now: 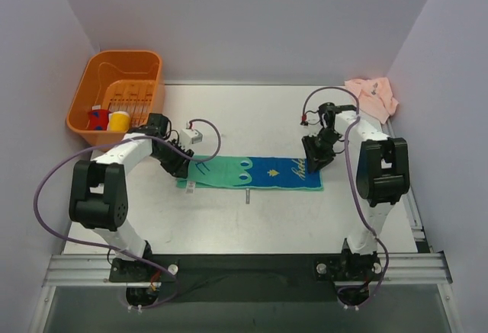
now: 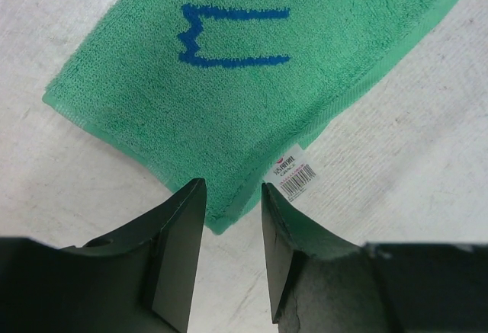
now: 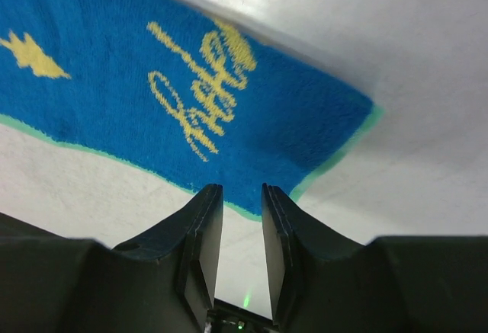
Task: Roll the towels
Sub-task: Fold the towel
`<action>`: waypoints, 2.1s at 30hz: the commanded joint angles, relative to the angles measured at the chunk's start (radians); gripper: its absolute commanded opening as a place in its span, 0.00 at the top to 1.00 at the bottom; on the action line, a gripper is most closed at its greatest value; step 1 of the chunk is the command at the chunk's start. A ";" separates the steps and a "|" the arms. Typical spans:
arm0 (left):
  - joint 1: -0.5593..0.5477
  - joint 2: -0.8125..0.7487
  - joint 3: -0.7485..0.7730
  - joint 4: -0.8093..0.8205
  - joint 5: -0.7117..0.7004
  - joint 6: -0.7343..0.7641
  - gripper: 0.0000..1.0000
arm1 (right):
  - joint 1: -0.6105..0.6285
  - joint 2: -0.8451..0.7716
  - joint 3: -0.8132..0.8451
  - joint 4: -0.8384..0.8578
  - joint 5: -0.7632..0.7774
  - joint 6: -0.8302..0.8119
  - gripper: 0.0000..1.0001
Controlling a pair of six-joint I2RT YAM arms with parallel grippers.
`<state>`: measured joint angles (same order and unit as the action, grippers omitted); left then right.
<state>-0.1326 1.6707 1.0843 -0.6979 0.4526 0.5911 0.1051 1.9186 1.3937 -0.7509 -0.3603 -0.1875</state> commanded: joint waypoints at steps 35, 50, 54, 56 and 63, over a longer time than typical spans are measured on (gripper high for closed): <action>-0.050 0.138 0.060 0.138 -0.057 -0.379 0.54 | -0.061 0.154 0.133 -0.004 0.076 0.100 0.73; -0.073 -0.061 0.008 0.089 -0.006 -0.381 0.35 | -0.102 -0.018 0.052 -0.051 0.048 0.163 0.57; -0.071 -0.086 -0.010 0.090 -0.020 -0.390 0.34 | -0.094 -0.003 -0.016 -0.045 0.035 0.171 0.58; -0.070 -0.101 -0.018 0.090 -0.026 -0.389 0.34 | -0.094 0.019 -0.022 -0.035 0.038 0.177 0.58; -0.073 -0.143 -0.012 0.090 -0.064 -0.382 0.33 | -0.064 0.115 0.007 -0.004 0.078 0.187 0.59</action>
<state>-0.2039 1.5837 1.0718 -0.6086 0.4095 0.2134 0.0174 2.0014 1.3758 -0.7292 -0.3023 -0.0158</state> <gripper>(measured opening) 0.666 0.410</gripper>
